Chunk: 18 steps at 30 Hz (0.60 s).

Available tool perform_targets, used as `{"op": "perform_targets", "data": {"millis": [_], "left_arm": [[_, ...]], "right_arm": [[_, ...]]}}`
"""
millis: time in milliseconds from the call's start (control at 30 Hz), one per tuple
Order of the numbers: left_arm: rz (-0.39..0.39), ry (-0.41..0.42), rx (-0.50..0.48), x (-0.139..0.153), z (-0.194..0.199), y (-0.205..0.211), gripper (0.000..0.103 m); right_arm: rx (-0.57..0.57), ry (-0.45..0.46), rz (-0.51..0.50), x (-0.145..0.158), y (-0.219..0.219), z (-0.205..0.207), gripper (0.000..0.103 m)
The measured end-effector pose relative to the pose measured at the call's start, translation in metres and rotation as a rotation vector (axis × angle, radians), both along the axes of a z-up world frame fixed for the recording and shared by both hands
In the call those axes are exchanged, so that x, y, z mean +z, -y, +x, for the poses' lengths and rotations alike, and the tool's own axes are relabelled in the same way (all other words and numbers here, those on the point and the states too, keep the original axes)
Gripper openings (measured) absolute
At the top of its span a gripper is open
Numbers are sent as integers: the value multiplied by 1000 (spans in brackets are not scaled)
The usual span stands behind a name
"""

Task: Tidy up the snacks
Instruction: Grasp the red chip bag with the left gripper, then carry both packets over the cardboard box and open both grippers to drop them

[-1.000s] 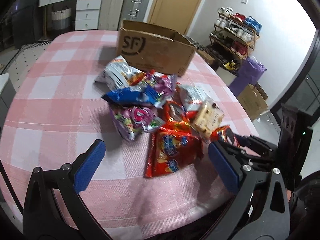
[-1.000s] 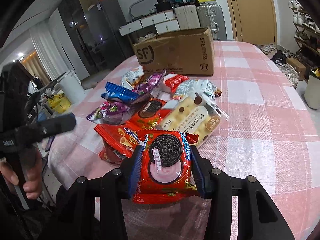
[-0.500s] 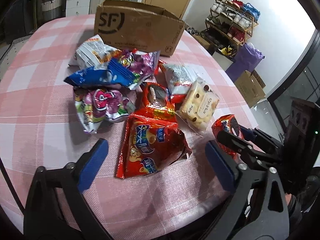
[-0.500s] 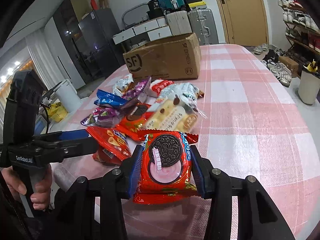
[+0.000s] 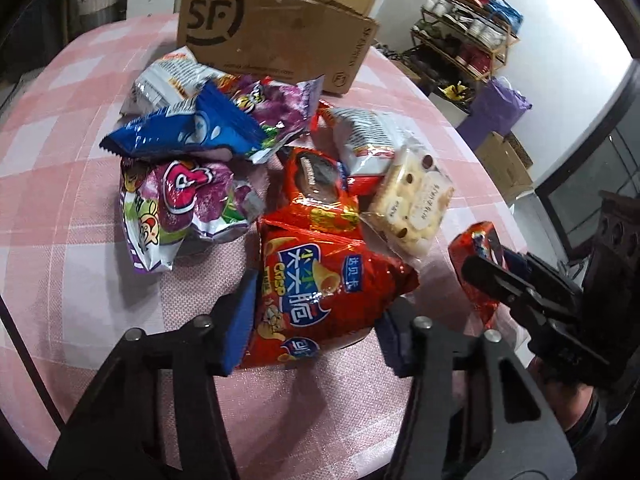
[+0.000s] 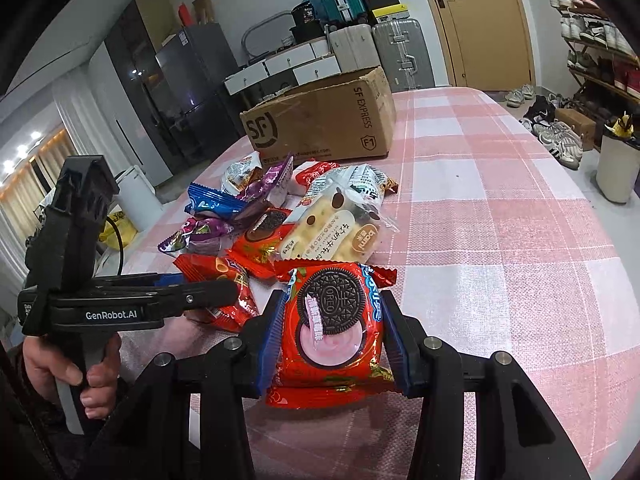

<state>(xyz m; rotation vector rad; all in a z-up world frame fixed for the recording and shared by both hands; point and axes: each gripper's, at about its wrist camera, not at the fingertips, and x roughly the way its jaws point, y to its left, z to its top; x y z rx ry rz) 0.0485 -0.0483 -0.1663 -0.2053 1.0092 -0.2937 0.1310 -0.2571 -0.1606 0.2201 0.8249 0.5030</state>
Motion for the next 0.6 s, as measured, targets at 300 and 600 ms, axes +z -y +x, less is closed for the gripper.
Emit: {"op": "perform_targets", "data": {"millis": [300, 600], "left_arm": [[10, 11, -33, 7, 4, 16, 46], [8, 37, -50, 21, -5, 17, 40]], "right_arm": [[-3, 20, -3, 8, -1, -2, 46], [5, 37, -16, 17, -6, -5, 46]]}}
